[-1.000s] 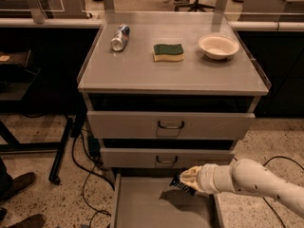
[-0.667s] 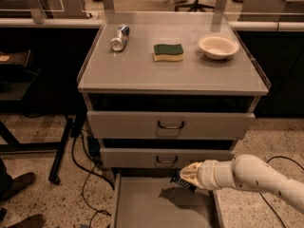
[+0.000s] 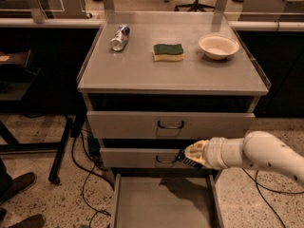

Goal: Pick rxbar blueberry from bottom drawer and place on counter

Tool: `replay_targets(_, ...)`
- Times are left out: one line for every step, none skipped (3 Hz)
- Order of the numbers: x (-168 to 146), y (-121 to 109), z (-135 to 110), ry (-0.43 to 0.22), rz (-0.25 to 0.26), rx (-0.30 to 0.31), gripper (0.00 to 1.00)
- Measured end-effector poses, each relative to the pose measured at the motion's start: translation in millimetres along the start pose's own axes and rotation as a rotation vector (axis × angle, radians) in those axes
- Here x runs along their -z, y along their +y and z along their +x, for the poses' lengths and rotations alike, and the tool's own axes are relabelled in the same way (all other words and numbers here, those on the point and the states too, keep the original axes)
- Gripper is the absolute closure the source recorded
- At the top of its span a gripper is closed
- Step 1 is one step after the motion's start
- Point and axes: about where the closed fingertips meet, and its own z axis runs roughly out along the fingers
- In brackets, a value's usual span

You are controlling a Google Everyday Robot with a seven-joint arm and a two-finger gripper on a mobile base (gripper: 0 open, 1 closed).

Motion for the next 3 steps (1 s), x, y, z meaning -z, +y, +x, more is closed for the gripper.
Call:
replay_targets(34,-30,-29,0.004,0.06,0.065,1.0)
replay_targets(43,-39,-37,0.005,0.076,0.082,1.0)
replay_targets(44,-40,-38,0.005,0.08,0.084,1.0)
